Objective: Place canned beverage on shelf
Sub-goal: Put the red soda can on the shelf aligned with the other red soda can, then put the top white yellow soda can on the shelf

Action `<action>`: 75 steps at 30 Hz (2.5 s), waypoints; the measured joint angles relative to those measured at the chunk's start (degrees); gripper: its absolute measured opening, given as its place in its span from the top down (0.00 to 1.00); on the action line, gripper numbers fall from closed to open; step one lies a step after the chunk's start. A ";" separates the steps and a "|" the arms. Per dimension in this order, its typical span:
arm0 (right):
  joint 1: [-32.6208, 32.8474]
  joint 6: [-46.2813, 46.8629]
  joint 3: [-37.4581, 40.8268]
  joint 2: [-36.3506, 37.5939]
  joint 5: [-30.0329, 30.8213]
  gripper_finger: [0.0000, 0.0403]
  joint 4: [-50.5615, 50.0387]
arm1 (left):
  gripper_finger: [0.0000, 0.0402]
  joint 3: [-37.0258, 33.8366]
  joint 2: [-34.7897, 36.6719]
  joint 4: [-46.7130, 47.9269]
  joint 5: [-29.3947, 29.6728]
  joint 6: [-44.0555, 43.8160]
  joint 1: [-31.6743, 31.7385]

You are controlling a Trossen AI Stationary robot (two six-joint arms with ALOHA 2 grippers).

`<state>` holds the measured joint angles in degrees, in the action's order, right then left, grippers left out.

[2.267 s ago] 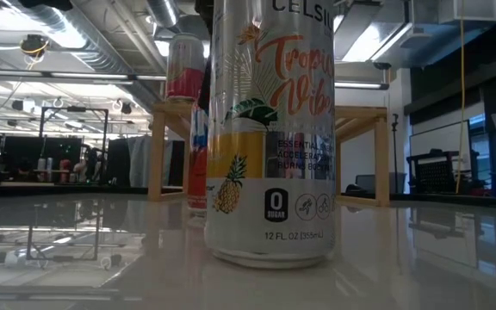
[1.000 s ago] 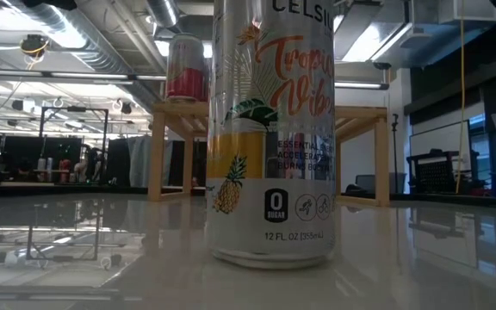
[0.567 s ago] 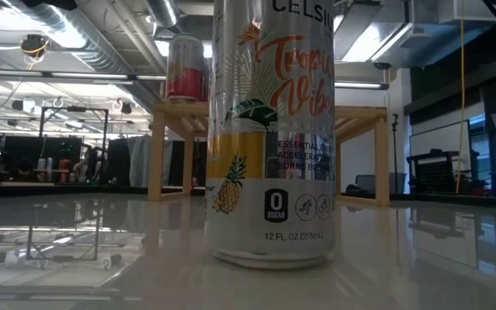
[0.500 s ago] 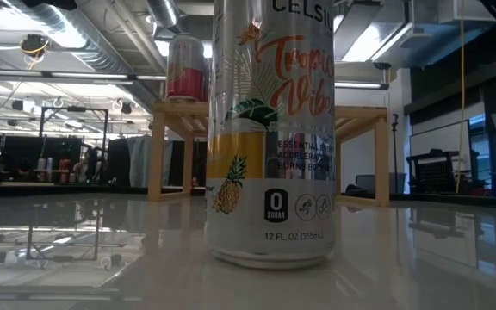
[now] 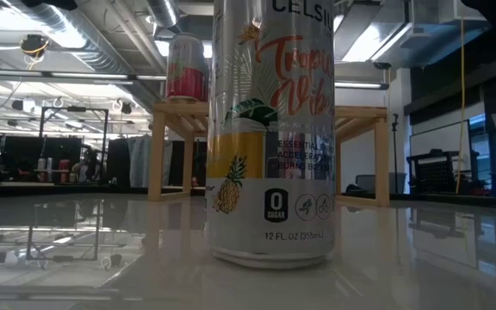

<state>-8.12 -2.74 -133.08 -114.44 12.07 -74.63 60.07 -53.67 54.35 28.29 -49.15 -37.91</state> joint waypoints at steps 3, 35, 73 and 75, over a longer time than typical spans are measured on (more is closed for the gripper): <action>-0.20 -0.53 0.09 -0.69 0.01 0.35 0.28 | 0.04 0.00 0.00 0.00 0.00 0.00 0.02; -0.57 -2.19 0.00 -1.33 2.96 0.15 0.79 | 0.04 0.00 0.00 -0.02 -0.45 -0.21 0.00; 4.86 0.45 -1.25 6.61 4.25 0.15 -0.79 | 0.04 0.07 0.01 -1.53 -0.43 -0.24 0.00; 7.11 2.68 -1.25 7.64 5.97 0.15 -2.31 | 0.04 0.07 0.00 -1.53 -0.59 -0.24 0.02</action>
<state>-1.01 -0.06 -134.32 -106.79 18.04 -76.94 60.14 -53.67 52.82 27.70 -49.39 -37.89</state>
